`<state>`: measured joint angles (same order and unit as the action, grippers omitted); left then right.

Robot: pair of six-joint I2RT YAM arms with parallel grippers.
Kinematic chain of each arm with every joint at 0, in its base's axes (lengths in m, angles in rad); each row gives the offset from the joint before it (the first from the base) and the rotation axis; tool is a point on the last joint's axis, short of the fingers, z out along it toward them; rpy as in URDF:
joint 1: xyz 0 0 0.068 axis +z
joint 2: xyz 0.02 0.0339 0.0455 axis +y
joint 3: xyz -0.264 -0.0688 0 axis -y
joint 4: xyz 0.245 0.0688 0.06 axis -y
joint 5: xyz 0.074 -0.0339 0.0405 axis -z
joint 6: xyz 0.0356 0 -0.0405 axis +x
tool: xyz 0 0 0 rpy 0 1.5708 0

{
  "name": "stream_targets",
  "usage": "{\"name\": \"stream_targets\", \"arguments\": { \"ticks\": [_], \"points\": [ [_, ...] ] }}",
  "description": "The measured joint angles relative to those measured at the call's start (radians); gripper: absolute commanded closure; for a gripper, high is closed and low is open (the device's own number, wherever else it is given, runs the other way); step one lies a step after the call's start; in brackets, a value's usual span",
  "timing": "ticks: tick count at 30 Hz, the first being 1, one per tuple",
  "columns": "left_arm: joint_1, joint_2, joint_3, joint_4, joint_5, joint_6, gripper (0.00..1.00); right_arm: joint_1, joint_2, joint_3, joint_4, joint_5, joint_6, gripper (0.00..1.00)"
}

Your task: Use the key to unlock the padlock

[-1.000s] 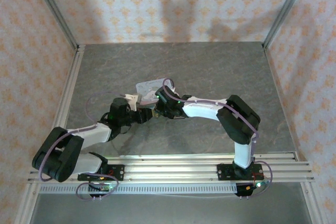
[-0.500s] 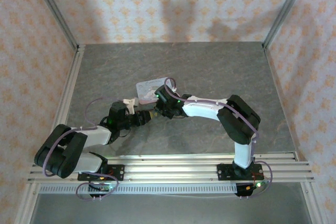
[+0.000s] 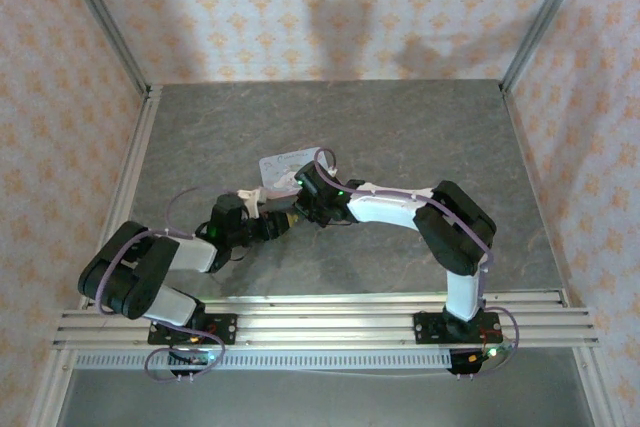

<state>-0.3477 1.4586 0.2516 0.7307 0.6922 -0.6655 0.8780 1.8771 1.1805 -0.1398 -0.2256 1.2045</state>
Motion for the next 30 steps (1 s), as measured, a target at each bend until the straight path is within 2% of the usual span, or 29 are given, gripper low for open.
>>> {"name": "stream_targets", "arguments": {
  "ticks": [8,12,14,30],
  "points": [
    [-0.013,0.042,0.022,0.023,0.0,0.0,0.8,0.0,0.0,0.0,0.006,-0.007,0.008,1.0],
    [-0.02,0.074,0.03,0.051,0.0,-0.001,0.96,0.0,0.0,0.0,0.005,-0.008,0.008,1.0],
    [-0.026,0.083,0.03,0.064,0.002,-0.005,1.0,-0.002,0.0,0.0,0.004,-0.006,0.008,1.0],
    [-0.026,0.038,0.034,0.032,-0.063,-0.007,1.0,-0.004,0.0,-0.022,0.075,-0.006,0.06,1.0]
  ]
}}
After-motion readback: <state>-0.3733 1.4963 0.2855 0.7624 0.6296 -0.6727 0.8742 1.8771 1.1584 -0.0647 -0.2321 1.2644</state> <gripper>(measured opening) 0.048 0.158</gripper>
